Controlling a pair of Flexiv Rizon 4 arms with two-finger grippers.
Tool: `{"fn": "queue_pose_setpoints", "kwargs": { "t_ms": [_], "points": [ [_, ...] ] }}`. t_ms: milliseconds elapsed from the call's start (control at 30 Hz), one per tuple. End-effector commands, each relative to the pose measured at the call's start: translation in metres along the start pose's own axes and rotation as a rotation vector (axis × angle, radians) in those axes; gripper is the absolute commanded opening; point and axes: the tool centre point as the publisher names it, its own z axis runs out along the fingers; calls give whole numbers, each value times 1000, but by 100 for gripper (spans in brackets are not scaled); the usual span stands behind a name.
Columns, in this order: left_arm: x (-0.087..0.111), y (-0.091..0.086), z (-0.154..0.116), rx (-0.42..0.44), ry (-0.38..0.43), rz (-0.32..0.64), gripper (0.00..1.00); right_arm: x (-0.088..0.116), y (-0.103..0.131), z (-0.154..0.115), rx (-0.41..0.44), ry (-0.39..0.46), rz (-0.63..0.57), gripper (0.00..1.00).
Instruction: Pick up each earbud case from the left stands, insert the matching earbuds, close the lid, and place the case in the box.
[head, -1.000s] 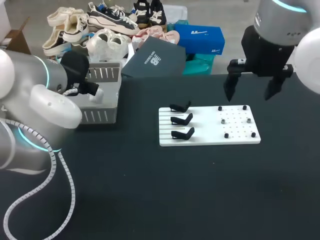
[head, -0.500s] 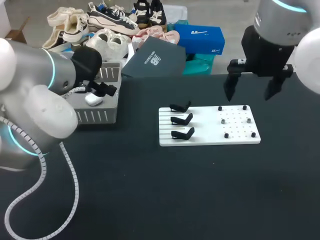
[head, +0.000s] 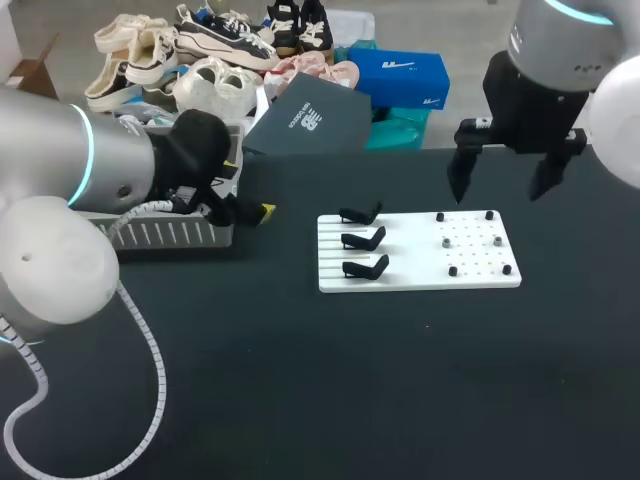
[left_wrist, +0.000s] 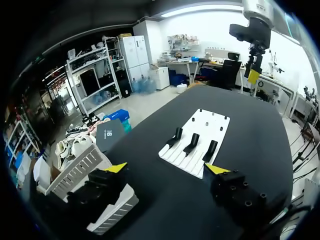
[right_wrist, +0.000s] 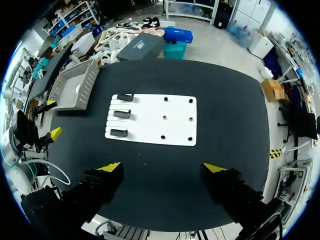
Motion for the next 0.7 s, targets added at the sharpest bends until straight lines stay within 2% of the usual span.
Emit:
{"fn": "queue_pose_setpoints", "kwargs": {
  "t_ms": [33, 300, 700],
  "points": [
    [0, -18, -7, 84, -221, 5, 100, 2, -1, 0, -1, -5, 1, 100],
    [-4, -46, -1, 168, -271, -13, 100, 2, -1, 0, -1, -5, 1, 100],
    [-5, -53, 0, 193, -279, -22, 100, 2, -1, 0, -1, -5, 1, 100]
  ]
}}
